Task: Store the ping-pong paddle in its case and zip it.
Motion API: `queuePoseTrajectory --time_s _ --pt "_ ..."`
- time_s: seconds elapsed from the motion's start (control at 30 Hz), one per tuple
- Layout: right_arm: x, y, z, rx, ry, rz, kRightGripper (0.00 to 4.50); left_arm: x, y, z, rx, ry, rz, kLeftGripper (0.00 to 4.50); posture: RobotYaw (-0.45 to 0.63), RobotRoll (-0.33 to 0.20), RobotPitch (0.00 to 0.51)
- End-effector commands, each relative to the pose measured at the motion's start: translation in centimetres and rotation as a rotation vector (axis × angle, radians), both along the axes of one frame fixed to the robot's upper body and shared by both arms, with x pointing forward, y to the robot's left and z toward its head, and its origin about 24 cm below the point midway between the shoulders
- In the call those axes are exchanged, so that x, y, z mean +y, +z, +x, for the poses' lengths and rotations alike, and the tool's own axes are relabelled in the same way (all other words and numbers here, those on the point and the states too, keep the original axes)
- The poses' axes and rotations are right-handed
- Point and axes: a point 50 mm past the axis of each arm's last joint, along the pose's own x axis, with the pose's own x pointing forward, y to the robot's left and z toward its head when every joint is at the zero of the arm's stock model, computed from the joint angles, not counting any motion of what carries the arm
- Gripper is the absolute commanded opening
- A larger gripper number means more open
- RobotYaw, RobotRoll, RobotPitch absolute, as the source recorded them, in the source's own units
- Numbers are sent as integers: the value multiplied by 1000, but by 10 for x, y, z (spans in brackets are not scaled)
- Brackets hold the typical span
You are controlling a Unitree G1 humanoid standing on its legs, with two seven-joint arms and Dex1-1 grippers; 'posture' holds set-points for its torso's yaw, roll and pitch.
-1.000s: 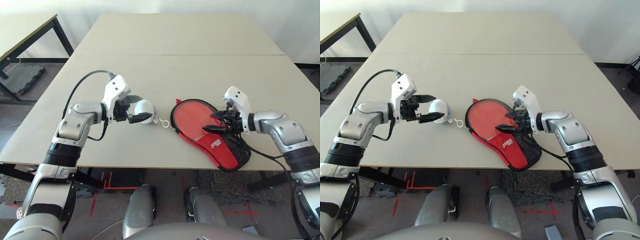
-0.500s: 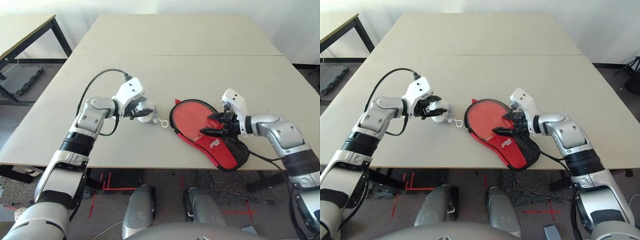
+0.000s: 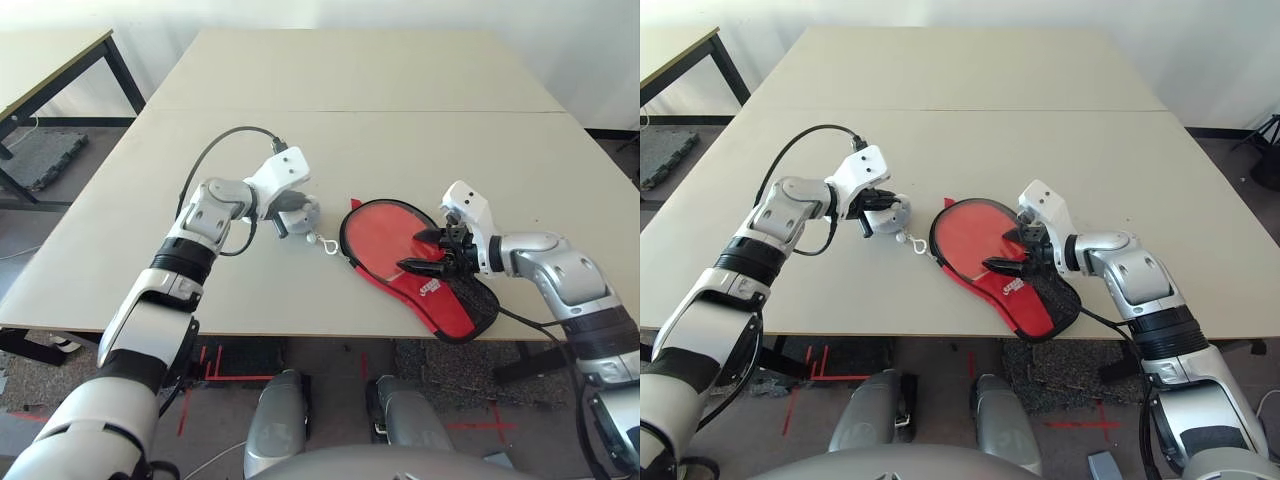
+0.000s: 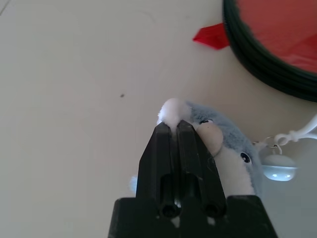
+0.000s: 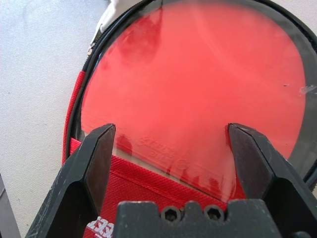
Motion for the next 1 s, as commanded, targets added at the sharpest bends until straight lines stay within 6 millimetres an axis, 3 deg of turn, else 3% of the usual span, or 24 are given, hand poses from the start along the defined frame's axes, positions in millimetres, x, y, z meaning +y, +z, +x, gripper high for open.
queuePoseTrajectory --time_s 0.03,0.3,0.7,1.0 --pt "-1 -24 -11 117 -34 -7 4500 -7 8 10 -78 0 42 13 70 0 95" --pt "-3 -33 -20 148 -59 -3 4500 -17 14 22 -167 20 74 13 51 0 111" --pt "-7 -37 -36 191 -88 4 4500 -78 36 25 -328 -99 38 13 -1 0 143" --pt "-9 -39 -47 220 -106 4 4500 -106 40 21 -441 -171 121 13 -39 0 166"
